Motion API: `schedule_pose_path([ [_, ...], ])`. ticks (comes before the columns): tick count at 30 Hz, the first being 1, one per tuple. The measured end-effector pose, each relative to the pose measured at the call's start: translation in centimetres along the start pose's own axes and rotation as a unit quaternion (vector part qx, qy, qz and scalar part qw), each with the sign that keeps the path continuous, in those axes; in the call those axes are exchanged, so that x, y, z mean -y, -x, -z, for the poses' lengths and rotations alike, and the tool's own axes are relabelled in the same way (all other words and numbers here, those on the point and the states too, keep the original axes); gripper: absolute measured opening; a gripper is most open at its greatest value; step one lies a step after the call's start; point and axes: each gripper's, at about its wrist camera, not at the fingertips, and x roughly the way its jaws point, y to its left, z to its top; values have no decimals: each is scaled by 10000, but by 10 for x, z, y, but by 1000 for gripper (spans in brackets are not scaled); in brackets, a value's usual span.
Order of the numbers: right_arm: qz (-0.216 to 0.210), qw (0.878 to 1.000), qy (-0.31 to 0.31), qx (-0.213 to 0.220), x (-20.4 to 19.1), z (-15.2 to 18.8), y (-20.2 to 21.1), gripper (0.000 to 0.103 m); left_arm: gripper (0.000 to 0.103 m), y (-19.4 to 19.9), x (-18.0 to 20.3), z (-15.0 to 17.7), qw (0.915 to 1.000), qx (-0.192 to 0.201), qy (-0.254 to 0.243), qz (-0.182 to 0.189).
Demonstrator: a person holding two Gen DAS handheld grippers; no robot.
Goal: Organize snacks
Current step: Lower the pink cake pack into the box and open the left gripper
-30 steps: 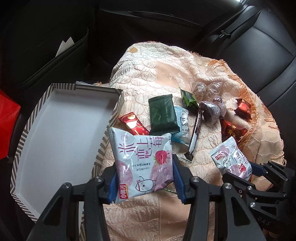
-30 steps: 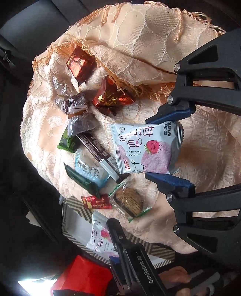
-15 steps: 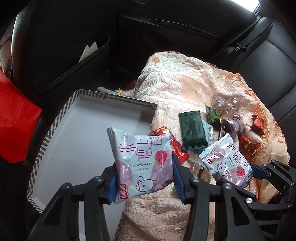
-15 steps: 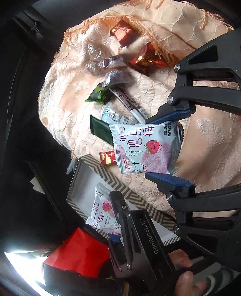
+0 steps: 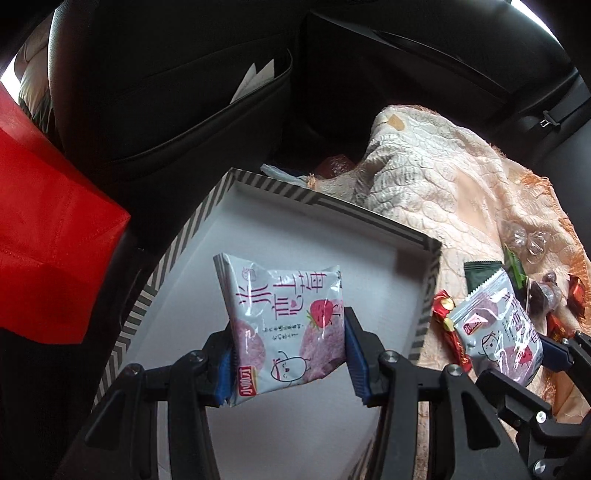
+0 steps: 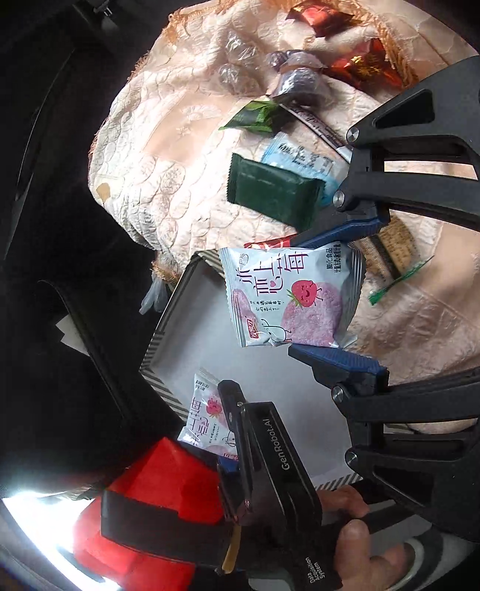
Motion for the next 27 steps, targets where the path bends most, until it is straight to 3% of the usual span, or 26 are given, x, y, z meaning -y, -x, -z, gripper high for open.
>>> schedule_pose_path([
  [17, 80, 9995, 187, -236, -19, -58, -87, 50, 55, -70, -31, -21, 9972, -543, 319, -401],
  [21, 13, 9995, 150, -275, -18, -57, -100, 50, 68, -73, -34, -17, 9967, -516, 337, -519],
  [27, 108, 9993, 249, -241, -23, -55, -94, 53, 77, -55, -38, -12, 9963, -330, 376, -693],
])
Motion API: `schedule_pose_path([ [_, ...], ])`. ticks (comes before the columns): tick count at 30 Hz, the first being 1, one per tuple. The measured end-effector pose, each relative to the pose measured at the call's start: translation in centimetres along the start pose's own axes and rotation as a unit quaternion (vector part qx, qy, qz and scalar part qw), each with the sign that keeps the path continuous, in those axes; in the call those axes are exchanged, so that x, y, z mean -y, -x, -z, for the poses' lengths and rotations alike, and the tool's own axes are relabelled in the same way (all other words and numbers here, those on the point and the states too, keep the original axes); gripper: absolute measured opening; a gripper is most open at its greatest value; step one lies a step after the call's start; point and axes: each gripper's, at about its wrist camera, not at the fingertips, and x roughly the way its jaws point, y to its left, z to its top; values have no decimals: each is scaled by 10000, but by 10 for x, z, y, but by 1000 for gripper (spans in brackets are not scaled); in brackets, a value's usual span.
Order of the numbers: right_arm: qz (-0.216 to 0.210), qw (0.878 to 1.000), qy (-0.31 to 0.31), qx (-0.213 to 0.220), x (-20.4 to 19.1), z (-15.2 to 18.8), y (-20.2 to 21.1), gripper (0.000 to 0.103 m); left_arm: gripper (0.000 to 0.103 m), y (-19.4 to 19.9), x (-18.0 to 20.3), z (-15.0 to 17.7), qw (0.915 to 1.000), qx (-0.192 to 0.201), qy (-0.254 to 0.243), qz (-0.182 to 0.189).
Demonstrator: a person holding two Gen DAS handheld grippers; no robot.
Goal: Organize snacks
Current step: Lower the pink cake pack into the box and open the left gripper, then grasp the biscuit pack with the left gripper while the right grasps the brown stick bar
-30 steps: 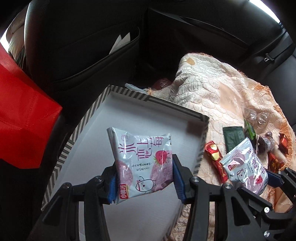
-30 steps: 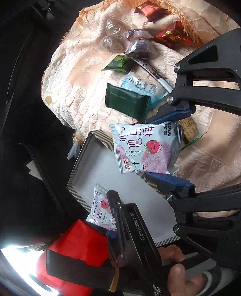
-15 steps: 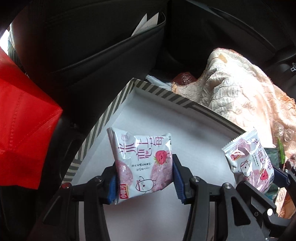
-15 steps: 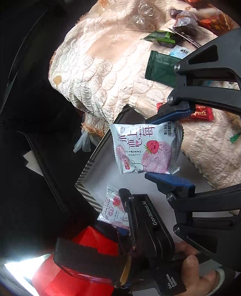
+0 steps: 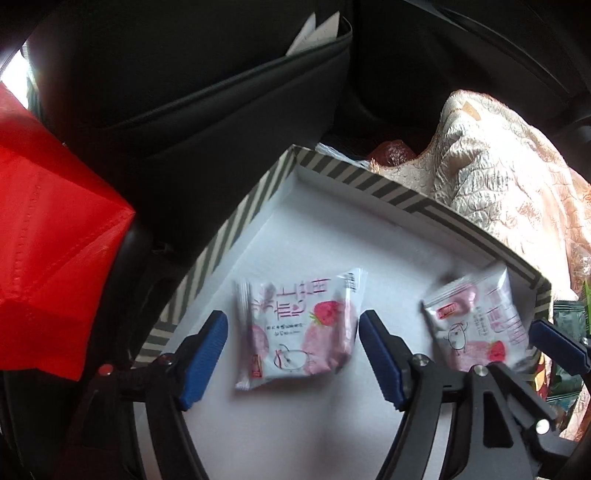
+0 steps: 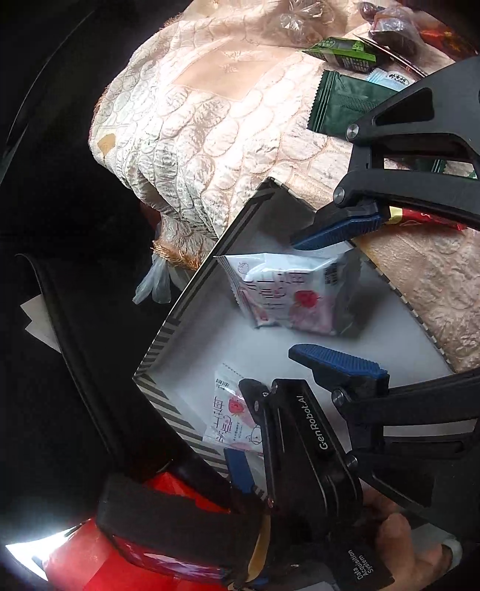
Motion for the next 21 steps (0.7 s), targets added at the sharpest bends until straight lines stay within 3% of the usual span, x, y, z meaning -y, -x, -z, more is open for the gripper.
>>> schedule_pose_path([
  [5, -221, 9986, -370, 314, 12, 11, 40, 53, 83, 38, -1, 13, 9991, 382, 130, 126],
  [12, -159, 9948, -813, 585, 51, 57, 96, 53, 85, 99, 22, 59, 9962, 667, 154, 537],
  [21, 158, 9911, -1129, 688, 92, 116, 146, 53, 85, 156, 92, 145, 9909, 642, -490, 1073],
])
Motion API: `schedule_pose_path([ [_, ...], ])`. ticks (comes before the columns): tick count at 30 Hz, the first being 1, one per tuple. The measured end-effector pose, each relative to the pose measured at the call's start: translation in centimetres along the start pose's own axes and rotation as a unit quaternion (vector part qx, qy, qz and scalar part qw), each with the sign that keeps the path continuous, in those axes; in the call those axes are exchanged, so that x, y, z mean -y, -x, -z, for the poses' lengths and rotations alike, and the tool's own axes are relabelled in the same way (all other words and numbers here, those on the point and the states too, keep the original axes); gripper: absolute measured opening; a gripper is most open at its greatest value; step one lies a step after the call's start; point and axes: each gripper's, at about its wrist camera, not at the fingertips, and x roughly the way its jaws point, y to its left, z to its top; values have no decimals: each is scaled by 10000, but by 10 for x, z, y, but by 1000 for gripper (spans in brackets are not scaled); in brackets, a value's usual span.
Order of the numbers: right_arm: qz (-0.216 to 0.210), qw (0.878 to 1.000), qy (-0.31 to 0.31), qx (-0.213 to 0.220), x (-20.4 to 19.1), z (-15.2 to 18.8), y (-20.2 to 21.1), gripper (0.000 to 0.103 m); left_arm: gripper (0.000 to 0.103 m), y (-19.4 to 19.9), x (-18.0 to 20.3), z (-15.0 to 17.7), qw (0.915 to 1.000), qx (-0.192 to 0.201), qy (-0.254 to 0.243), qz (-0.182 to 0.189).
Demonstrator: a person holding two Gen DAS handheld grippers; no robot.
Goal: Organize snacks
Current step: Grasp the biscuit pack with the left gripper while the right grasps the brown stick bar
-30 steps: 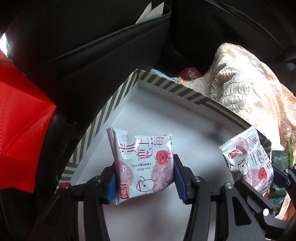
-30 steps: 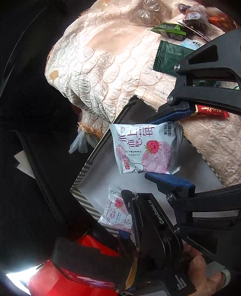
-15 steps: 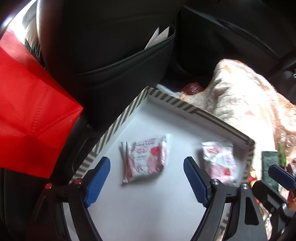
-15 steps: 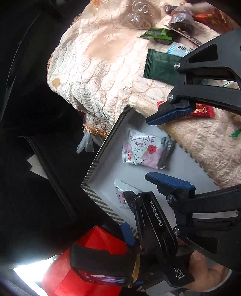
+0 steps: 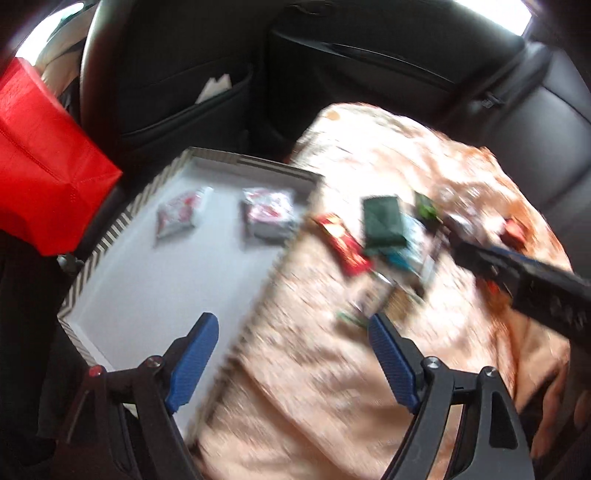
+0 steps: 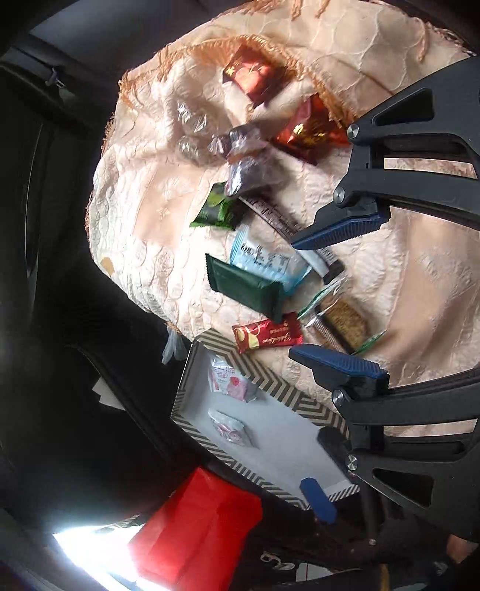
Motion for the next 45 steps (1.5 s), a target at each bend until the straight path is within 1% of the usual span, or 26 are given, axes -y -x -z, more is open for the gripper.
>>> schedule_pose_path([
  [4, 50, 9999, -35, 97, 10, 14, 16, 53, 85, 18, 28, 25, 9993, -25, -314, 186],
  [8, 83, 9998, -153, 120, 23, 26, 24, 53, 85, 33, 38, 42, 9987, 10, -367, 351],
  [11, 71, 9996, -243, 148, 30, 28, 28, 53, 85, 41, 41, 54, 9987, 57, -389, 319],
  [14, 94, 9995, -233, 207, 33, 28, 34, 53, 85, 45, 41, 62, 9983, 0, -433, 393],
  [16, 113, 9994, -217, 254, 35, 28, 37, 53, 85, 46, 40, 65, 9976, -55, -461, 508],
  [18, 114, 9993, -239, 263, 36, 27, 37, 53, 85, 45, 40, 66, 9957, -170, -496, 765],
  [20, 132, 9993, -242, 234, 36, 27, 35, 53, 85, 42, 41, 67, 9955, -243, -534, 745],
  [22, 126, 9994, -259, 212, 38, 27, 33, 53, 85, 38, 40, 65, 9953, -281, -522, 759],
  [24, 109, 9994, -270, 187, 39, 27, 30, 53, 85, 35, 38, 59, 9965, -248, -519, 606],
  [27, 150, 9995, -247, 118, 38, 28, 25, 53, 85, 28, 30, 42, 9984, -105, -407, 387],
  [30, 187, 9995, -264, 68, 39, 27, 21, 53, 85, 11, 18, 20, 9993, -188, -170, 261],
  [34, 210, 9994, -274, 55, 41, 23, 17, 53, 85, -14, 4, -5, 9992, -295, 168, 219],
  [36, 149, 9996, -259, -4, 40, 22, 13, 53, 85, -24, 3, -12, 9987, -337, 251, 279],
  [38, 145, 9995, -279, -75, 39, 22, 9, 53, 85, -31, 9, -18, 9989, -350, 117, 278],
  [41, 199, 9993, -308, -108, 41, 23, 7, 53, 85, -39, 26, -21, 9974, -351, -411, 478],
  [43, 210, 9991, -355, -104, 45, 24, 8, 53, 85, -47, 41, -21, 9915, -534, -891, 777],
  [45, 231, 9989, -408, -84, 49, 23, 9, 53, 85, -52, 53, -19, 9857, -609, -1288, 895],
])
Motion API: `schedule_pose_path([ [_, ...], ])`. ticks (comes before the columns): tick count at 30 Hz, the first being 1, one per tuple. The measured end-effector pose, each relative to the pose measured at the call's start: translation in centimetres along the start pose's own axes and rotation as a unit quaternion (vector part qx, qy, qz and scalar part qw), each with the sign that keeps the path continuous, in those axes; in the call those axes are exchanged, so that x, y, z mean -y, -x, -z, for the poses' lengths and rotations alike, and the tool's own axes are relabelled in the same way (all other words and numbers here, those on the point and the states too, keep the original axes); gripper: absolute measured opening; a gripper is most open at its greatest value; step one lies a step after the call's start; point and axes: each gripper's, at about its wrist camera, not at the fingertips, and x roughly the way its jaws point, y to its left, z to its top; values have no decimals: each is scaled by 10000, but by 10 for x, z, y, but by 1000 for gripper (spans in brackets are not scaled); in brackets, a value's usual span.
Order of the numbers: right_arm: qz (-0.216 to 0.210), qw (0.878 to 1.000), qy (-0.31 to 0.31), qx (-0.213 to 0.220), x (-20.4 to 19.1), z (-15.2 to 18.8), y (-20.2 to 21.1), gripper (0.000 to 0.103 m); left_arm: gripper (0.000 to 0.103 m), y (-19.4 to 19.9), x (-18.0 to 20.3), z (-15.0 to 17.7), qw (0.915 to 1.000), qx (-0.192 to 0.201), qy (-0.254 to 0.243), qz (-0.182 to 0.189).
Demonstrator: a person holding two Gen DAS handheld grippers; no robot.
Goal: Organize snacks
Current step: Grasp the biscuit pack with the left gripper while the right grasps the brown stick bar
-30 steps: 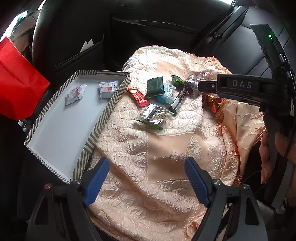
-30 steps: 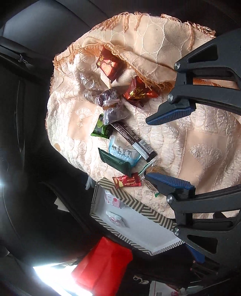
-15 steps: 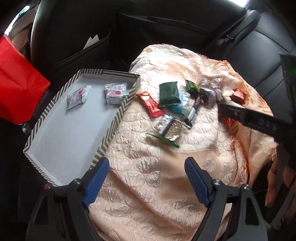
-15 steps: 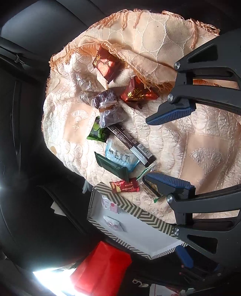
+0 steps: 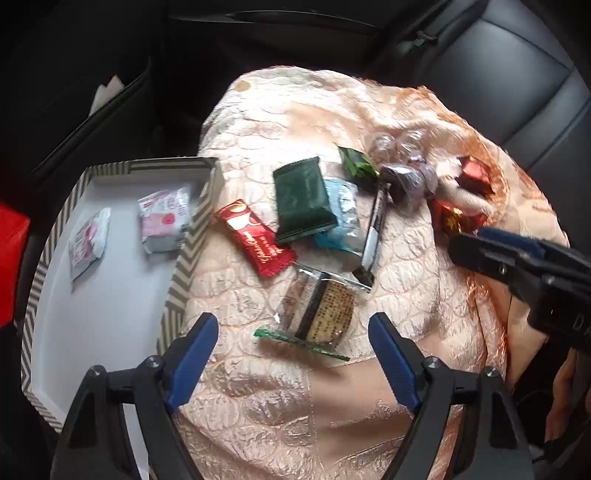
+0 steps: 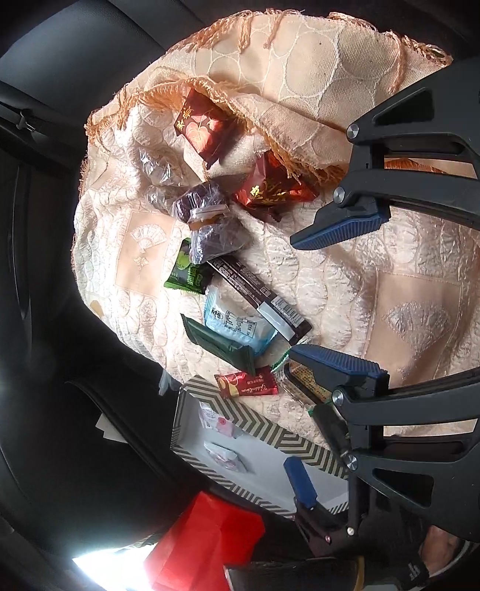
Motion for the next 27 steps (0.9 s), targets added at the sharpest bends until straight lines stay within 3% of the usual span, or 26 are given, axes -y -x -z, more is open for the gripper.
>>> schedule_pose_path([
  [5, 46, 9999, -106, 9, 7, -2, -2, 53, 85, -23, 7, -5, 9992, -307, -245, 74],
  [12, 94, 9995, -249, -159, 14, -7, -16, 53, 85, -42, 10, -14, 9987, -369, -337, -37],
  [17, -280, 9954, -842, -368, 28, -15, -38, 53, 85, -48, 10, -18, 9989, -408, -236, 35],
  [19, -470, 9916, -1105, -485, 31, -19, -50, 53, 79, -50, 6, -18, 9989, -449, -104, 102],
  [21, -653, 9878, -1308, -539, 34, -23, -59, 53, 78, -50, 6, -19, 9988, -473, -85, 121],
  [27, -592, 9836, -1548, -718, 35, -41, -83, 53, 78, -52, 9, -17, 9984, -523, -214, 53],
])
